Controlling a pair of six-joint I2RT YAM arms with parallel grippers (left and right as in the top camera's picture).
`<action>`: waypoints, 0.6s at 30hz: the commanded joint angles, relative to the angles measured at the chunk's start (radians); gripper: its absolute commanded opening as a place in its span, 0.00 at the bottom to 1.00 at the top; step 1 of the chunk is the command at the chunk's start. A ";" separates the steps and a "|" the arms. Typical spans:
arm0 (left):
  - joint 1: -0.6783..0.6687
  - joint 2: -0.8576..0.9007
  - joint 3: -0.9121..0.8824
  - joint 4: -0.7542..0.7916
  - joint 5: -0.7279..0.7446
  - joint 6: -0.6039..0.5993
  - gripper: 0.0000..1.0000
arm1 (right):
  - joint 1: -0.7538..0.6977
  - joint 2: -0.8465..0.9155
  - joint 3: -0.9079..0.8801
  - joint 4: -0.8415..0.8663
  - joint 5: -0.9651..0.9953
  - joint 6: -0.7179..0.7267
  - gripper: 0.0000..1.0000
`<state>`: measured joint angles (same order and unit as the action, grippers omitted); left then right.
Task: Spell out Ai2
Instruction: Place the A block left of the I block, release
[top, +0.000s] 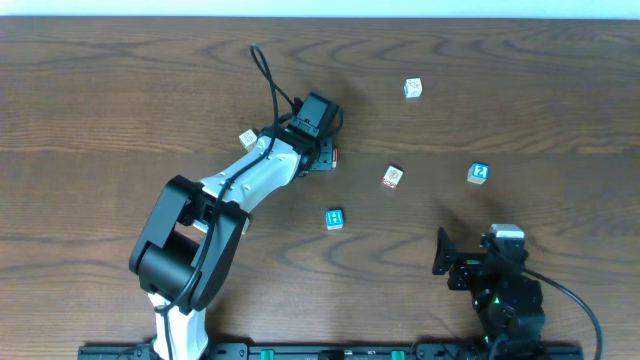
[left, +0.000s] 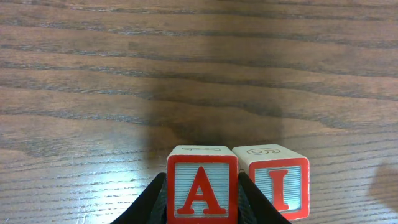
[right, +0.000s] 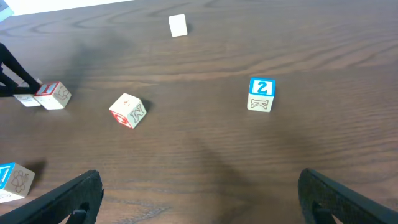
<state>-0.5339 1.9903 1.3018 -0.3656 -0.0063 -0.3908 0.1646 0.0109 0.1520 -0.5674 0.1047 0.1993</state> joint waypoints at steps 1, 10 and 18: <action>-0.003 0.016 0.002 -0.003 -0.001 0.031 0.09 | -0.009 -0.005 -0.002 -0.002 -0.001 -0.014 0.99; -0.003 0.016 0.002 -0.019 -0.001 0.032 0.55 | -0.009 -0.005 -0.002 -0.002 -0.001 -0.014 0.99; -0.003 0.016 0.003 -0.014 -0.001 0.055 0.52 | -0.009 -0.005 -0.002 -0.002 -0.001 -0.014 0.99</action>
<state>-0.5339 1.9903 1.3018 -0.3805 -0.0036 -0.3641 0.1646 0.0109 0.1520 -0.5674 0.1047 0.1993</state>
